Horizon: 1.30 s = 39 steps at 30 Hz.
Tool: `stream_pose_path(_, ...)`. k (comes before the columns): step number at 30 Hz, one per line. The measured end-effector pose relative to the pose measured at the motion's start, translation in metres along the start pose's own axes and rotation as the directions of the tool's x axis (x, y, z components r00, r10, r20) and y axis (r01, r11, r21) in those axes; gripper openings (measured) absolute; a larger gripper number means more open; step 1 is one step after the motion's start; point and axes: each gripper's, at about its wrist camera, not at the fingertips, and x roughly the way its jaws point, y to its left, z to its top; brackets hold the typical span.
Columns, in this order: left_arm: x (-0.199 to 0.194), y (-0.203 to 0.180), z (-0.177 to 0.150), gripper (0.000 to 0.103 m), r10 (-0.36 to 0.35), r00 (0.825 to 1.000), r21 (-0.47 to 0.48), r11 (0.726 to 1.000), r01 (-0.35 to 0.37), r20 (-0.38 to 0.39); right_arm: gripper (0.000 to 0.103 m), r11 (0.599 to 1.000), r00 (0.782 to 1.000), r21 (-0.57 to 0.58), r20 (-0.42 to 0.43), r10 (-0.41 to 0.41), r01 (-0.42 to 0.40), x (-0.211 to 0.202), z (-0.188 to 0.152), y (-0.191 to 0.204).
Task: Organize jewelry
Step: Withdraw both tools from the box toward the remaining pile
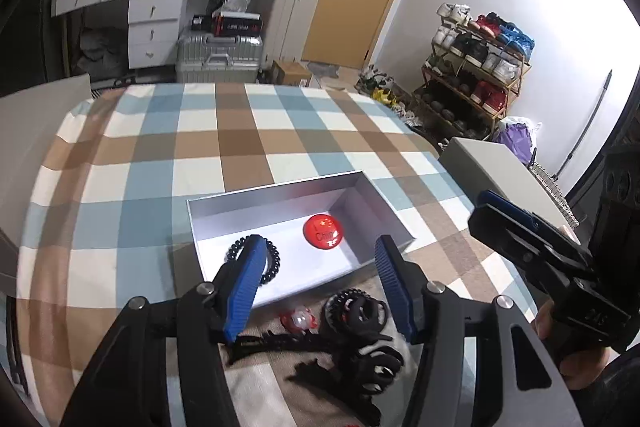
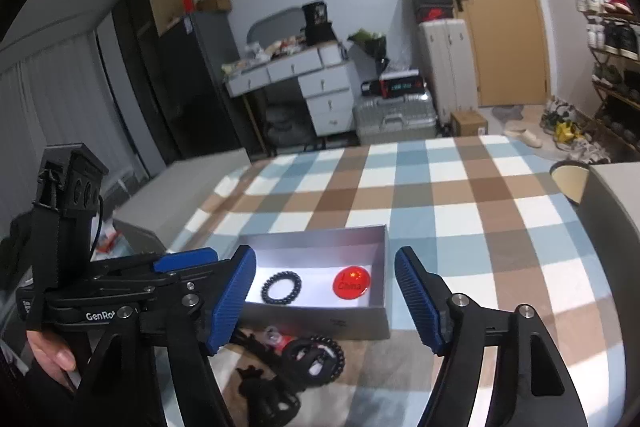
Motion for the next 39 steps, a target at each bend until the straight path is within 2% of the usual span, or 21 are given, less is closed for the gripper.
stream_pose_path(4, -0.015, -0.008, -0.005, 0.073, 0.032, 0.999, 0.003, 0.999, -0.033, 0.041, 0.082, 1.0, 0.998, -0.006, 0.057, -0.025, 0.026, -0.024, -0.006, 0.006)
stream_pose_path(8, -0.029, -0.02, -0.012, 0.078, 0.067, 0.994, 0.028, 0.997, -0.069, 0.082, 0.083, 0.999, 0.995, -0.012, 0.096, -0.031, 0.033, -0.043, -0.012, 0.013)
stream_pose_path(11, -0.04, -0.03, -0.017, 0.086, 0.098, 0.985, 0.052, 0.993, -0.107, 0.141, 0.091, 0.999, 0.991, -0.033, 0.131, -0.035, 0.039, -0.057, -0.018, 0.022)
stream_pose_path(13, -0.044, -0.034, -0.021, 0.097, 0.149, 0.974, 0.056, 0.985, -0.161, 0.169, 0.096, 0.998, 0.987, -0.046, 0.151, -0.045, 0.053, -0.064, -0.022, 0.027)
stream_pose_path(15, -0.048, -0.032, -0.027, 0.102, 0.171, 0.966, 0.042, 0.982, -0.182, 0.193, 0.103, 0.997, 0.985, -0.041, 0.16, -0.061, 0.068, -0.069, -0.028, 0.031)
stream_pose_path(17, -0.049, -0.03, -0.033, 0.102, 0.19, 0.96, 0.031, 0.979, -0.201, 0.206, 0.103, 0.997, 0.986, -0.038, 0.155, -0.063, 0.07, -0.071, -0.037, 0.031)
stream_pose_path(23, -0.045, -0.026, -0.058, 0.102, 0.227, 0.958, 0.015, 0.972, -0.233, 0.175, 0.103, 0.994, 0.989, 0.008, 0.102, -0.108, 0.108, -0.072, -0.061, 0.022)
stream_pose_path(27, -0.038, -0.021, -0.079, 0.102, 0.257, 0.959, -0.017, 0.966, -0.257, 0.118, 0.103, 0.989, 0.985, 0.032, 0.092, -0.149, 0.146, -0.078, -0.076, 0.013)
stream_pose_path(29, -0.032, -0.018, -0.087, 0.102, 0.248, 0.966, -0.013, 0.969, -0.248, 0.078, 0.103, 0.986, 0.982, 0.034, 0.095, -0.163, 0.16, -0.081, -0.081, 0.011)
stream_pose_path(33, -0.028, -0.019, -0.104, 0.102, 0.296, 0.955, 0.005, 0.955, -0.296, 0.037, 0.103, 0.983, 0.979, 0.04, 0.094, -0.18, 0.177, -0.085, -0.089, 0.006)
stream_pose_path(35, -0.022, -0.017, -0.11, 0.102, 0.264, 0.965, 0.006, 0.965, -0.264, -0.006, 0.103, 0.982, 0.979, 0.026, 0.068, -0.19, 0.189, -0.08, -0.09, 0.005)
stream_pose_path(39, -0.013, -0.019, -0.123, 0.102, 0.222, 0.973, 0.015, 0.975, -0.221, -0.061, 0.103, 0.98, 0.979, -0.005, 0.038, -0.199, 0.199, -0.072, -0.099, 0.009)
